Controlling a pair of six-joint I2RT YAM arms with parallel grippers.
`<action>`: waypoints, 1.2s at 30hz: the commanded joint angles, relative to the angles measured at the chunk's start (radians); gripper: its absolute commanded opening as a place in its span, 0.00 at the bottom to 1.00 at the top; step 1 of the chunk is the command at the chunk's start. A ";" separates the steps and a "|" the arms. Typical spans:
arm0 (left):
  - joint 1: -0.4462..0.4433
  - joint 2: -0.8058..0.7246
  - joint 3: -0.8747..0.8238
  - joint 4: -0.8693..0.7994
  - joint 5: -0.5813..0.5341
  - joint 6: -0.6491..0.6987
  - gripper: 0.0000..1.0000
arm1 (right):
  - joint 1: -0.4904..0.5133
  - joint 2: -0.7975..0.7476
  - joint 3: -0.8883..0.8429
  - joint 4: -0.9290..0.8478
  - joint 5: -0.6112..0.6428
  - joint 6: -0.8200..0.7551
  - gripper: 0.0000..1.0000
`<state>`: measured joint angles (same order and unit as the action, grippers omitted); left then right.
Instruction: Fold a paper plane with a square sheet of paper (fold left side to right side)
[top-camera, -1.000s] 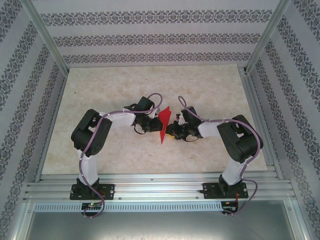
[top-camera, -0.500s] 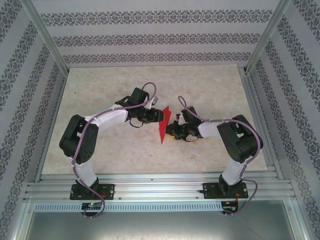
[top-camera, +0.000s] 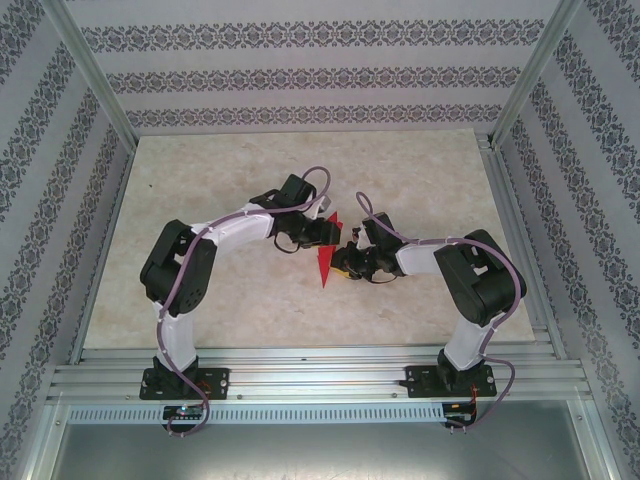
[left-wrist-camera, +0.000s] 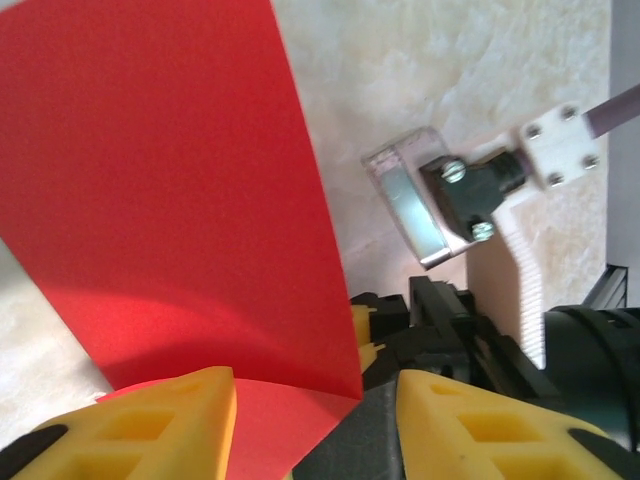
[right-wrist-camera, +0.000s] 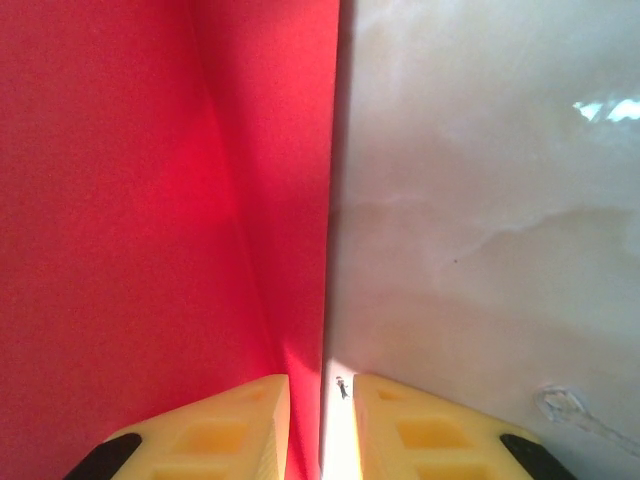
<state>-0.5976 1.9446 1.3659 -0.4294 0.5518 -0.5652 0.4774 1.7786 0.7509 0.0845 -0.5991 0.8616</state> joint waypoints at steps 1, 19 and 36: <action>-0.013 0.020 0.033 -0.043 -0.027 0.014 0.40 | 0.006 0.041 -0.007 -0.045 0.084 -0.036 0.24; 0.063 0.011 -0.063 0.091 0.137 0.083 0.03 | -0.034 -0.101 -0.053 -0.059 0.070 -0.092 0.32; 0.143 0.133 -0.054 0.128 0.315 0.229 0.05 | -0.017 -0.119 -0.056 -0.016 0.055 -0.078 0.32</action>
<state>-0.4683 2.0579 1.2976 -0.3286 0.8181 -0.3973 0.4454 1.6928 0.6991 0.0441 -0.5503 0.8001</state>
